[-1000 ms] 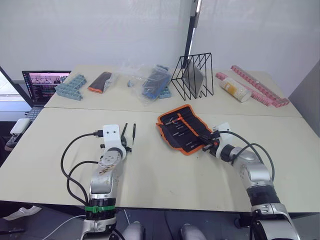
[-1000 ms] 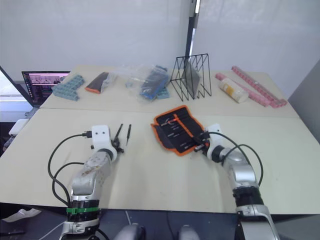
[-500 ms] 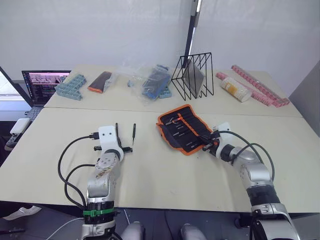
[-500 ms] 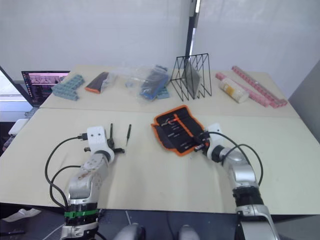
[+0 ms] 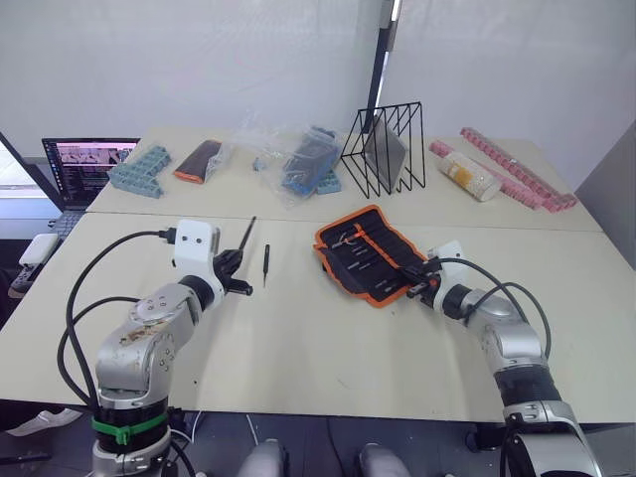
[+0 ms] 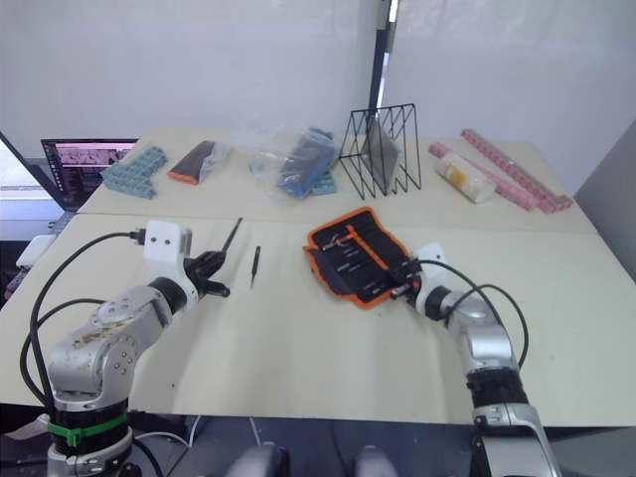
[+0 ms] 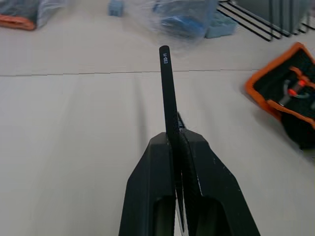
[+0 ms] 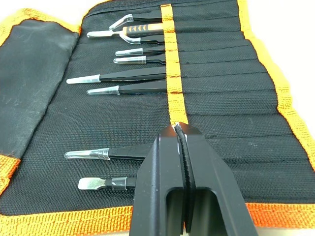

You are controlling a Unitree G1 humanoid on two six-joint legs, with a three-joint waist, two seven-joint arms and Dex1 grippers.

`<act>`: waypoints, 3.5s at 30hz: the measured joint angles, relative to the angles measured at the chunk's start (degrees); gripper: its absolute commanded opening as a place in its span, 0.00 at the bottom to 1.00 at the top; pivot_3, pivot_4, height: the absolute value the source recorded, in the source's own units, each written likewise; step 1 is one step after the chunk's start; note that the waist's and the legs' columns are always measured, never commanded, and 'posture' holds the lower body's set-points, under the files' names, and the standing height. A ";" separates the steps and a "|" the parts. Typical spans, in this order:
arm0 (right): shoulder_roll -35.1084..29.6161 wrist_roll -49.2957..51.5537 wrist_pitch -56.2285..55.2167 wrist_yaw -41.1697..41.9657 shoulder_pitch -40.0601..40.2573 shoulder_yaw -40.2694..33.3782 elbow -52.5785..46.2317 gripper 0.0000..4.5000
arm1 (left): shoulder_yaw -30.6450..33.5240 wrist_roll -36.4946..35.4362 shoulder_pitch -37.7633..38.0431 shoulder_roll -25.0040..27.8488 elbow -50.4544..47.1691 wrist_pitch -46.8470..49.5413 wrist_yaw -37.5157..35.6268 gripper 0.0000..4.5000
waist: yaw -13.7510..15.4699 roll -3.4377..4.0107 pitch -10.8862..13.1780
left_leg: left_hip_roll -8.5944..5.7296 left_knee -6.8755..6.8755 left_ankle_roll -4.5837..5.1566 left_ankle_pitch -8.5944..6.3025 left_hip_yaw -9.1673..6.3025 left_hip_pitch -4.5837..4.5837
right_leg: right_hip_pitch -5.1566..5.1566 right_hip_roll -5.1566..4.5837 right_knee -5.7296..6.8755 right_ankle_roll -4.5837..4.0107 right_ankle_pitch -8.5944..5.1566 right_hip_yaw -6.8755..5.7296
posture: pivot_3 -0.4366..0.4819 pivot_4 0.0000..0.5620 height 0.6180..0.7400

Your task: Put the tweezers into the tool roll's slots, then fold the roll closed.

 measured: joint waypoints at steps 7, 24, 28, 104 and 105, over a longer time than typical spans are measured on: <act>-0.12 1.29 1.31 0.51 0.89 -1.24 -2.71 0.00 | -7.29 -6.20 -7.57 4.39 -1.67 7.18 -7.36 0.01 | -0.33 0.26 0.22 | 0.02 -0.02 0.01 0.00 0.01 -0.18 | -0.20 0.02 0.01 0.00 0.00 0.01 | 0.48 0.27 0.99; -0.06 1.01 0.47 1.46 -0.53 -2.08 -0.18 0.00 | -21.61 -4.30 -19.64 3.33 9.64 8.31 -10.50 0.01 | -1.01 0.40 0.37 | 0.00 0.06 -0.14 0.21 0.14 -0.77 | -1.15 0.04 0.76 -0.01 0.01 0.13 | 0.48 0.27 0.99; 0.46 1.15 0.05 1.65 -0.54 -2.23 0.01 0.00 | -21.60 -3.81 -22.69 1.33 13.30 7.98 -10.53 0.01 | -1.01 0.40 0.37 | -0.01 0.08 -0.14 0.24 0.15 -0.78 | -1.15 0.04 0.78 -0.01 0.01 0.13 | 0.48 0.27 0.99; 3.95 -1.21 -2.89 -2.00 3.15 -1.87 -2.82 0.00 | -35.68 19.15 -41.16 -12.37 62.30 -15.30 -28.88 0.01 | -2.00 0.41 0.34 | -0.07 0.49 -0.10 0.31 0.29 -0.74 | -1.13 0.08 1.28 -0.01 0.00 0.09 | 0.48 0.27 0.99; 3.96 -1.55 -3.37 -1.94 2.92 -1.68 -2.35 0.00 | -35.69 19.65 -41.76 -12.84 63.77 -16.72 -28.94 0.01 | -2.05 0.41 0.34 | -0.07 0.50 -0.10 0.31 0.30 -0.74 | -1.13 0.08 1.30 -0.01 0.01 0.09 | 0.48 0.27 0.99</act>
